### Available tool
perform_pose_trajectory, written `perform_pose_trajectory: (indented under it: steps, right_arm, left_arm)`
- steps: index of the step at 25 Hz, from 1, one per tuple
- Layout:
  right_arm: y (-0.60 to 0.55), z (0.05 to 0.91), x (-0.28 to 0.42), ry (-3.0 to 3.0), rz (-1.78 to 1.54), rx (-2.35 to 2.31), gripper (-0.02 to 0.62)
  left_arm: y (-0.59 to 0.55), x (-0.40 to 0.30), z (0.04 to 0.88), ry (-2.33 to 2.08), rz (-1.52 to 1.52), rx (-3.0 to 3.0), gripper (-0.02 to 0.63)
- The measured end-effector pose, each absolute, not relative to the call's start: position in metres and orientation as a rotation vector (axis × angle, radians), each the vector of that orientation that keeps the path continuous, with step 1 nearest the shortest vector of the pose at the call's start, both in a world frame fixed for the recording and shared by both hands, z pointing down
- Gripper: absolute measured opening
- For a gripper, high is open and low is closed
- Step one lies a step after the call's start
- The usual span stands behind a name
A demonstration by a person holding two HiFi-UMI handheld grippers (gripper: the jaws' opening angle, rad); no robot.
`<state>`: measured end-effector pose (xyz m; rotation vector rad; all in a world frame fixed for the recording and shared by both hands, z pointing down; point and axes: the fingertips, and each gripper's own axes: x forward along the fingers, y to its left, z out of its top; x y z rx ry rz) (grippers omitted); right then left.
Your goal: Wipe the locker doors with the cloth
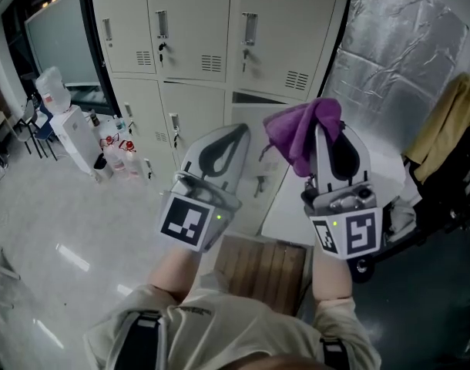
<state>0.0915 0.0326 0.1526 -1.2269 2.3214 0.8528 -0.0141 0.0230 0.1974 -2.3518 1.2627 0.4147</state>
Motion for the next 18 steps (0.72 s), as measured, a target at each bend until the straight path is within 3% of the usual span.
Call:
perform_pose_trajectory:
  steps: [18]
  right_arm:
    - [-0.163, 0.051, 0.016, 2.215, 1.113, -1.212, 0.051]
  left_arm:
    - [-0.160, -0.056, 0.125, 1.193, 0.513, -2.267, 0.002]
